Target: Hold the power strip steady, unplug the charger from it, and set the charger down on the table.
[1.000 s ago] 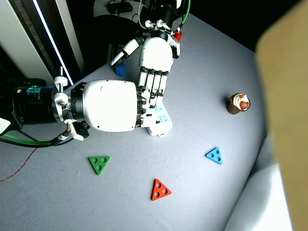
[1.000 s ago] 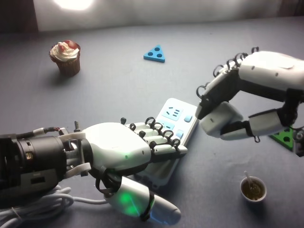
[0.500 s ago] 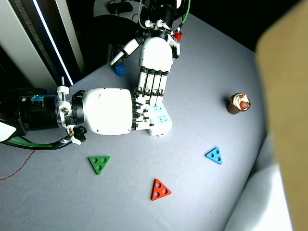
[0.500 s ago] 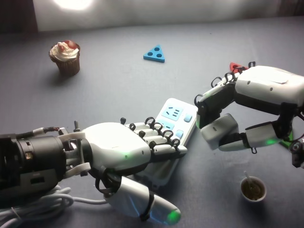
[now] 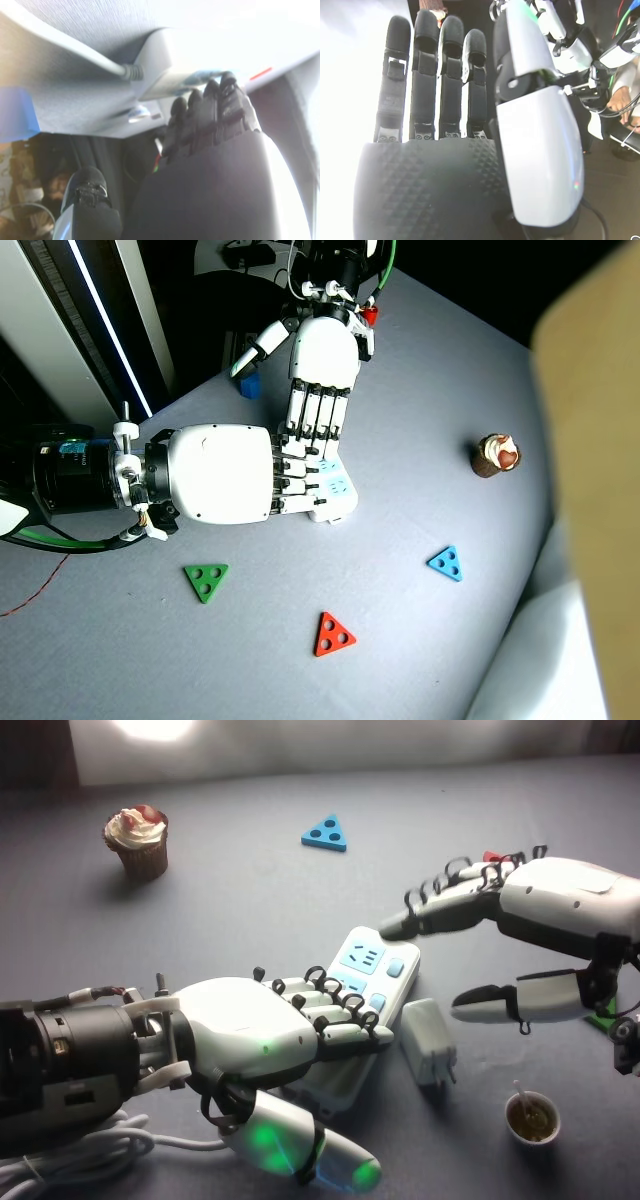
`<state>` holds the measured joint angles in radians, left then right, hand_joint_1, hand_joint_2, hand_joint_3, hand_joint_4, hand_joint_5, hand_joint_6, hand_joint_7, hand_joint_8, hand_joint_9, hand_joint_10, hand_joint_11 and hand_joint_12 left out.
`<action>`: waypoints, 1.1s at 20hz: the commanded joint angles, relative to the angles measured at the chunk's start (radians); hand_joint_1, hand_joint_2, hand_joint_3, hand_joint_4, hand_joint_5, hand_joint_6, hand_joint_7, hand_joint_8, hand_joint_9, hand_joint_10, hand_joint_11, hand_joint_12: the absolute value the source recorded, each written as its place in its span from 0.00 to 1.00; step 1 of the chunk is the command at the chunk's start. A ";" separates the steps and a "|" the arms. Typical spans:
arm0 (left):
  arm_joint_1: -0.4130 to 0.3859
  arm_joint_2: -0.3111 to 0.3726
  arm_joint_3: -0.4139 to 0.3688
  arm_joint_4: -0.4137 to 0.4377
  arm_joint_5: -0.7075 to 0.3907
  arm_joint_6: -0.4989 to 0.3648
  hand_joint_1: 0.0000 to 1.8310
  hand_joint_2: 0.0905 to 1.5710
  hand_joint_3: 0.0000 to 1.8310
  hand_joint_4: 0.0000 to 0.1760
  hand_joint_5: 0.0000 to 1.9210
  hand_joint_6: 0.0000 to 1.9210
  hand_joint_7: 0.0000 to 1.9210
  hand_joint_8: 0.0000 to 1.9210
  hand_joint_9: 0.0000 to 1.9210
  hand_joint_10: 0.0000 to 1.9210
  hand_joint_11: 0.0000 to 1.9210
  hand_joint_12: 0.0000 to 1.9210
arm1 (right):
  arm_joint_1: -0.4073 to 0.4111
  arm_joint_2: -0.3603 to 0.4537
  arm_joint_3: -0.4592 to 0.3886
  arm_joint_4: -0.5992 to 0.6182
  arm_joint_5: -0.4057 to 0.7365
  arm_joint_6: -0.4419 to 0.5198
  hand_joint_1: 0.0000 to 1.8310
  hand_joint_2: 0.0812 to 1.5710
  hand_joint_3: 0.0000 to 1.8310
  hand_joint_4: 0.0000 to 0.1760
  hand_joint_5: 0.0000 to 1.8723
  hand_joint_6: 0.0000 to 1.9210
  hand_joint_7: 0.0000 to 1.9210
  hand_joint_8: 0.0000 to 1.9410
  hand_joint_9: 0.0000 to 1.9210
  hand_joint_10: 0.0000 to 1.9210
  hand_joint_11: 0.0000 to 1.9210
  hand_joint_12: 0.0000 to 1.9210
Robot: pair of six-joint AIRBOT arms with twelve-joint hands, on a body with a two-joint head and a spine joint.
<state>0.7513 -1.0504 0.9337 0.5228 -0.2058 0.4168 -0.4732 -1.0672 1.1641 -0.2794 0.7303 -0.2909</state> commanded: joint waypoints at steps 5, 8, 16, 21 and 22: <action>0.005 -0.007 -0.010 -0.006 0.011 -0.020 0.00 0.61 0.00 0.00 0.03 0.00 0.03 0.00 0.02 0.00 0.02 0.03 | -0.037 0.074 -0.111 0.212 0.164 0.006 0.37 0.55 0.00 0.00 0.00 0.00 0.00 0.00 0.00 0.00 0.00 0.05; -0.005 -0.002 -0.010 -0.006 0.010 -0.019 0.00 0.61 0.00 0.00 0.04 0.00 0.03 0.00 0.02 0.00 0.02 0.03 | -0.061 0.145 -0.232 0.413 0.162 0.023 0.36 0.52 0.00 0.00 0.00 0.00 0.00 0.00 0.00 0.00 0.00 0.03; -0.094 0.062 -0.020 -0.006 0.007 -0.012 0.00 0.60 0.00 0.00 0.03 0.00 0.03 0.00 0.03 0.00 0.02 0.03 | -0.110 0.286 -0.508 0.826 0.164 0.045 0.38 0.54 0.00 0.00 0.00 0.00 0.00 0.00 0.00 0.00 0.01 0.02; -0.204 0.125 -0.032 -0.006 0.034 -0.012 0.00 0.60 0.00 0.00 0.04 0.00 0.04 0.00 0.03 0.00 0.03 0.03 | -0.179 0.299 -0.538 0.868 0.218 0.006 0.36 0.54 0.00 0.00 0.00 0.00 0.01 0.00 0.01 0.00 0.03 0.03; -0.226 0.135 -0.033 -0.006 0.036 -0.012 0.00 0.59 0.00 0.00 0.03 0.00 0.03 0.00 0.02 0.00 0.02 0.03 | -0.195 0.310 -0.552 0.872 0.235 0.004 0.35 0.54 0.00 0.00 0.00 0.00 0.01 0.00 0.02 0.01 0.04 0.04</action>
<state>0.5320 -0.9173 0.9054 0.5224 -0.0952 0.4072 -0.6777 -0.7631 0.6121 0.6292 0.8433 -0.2932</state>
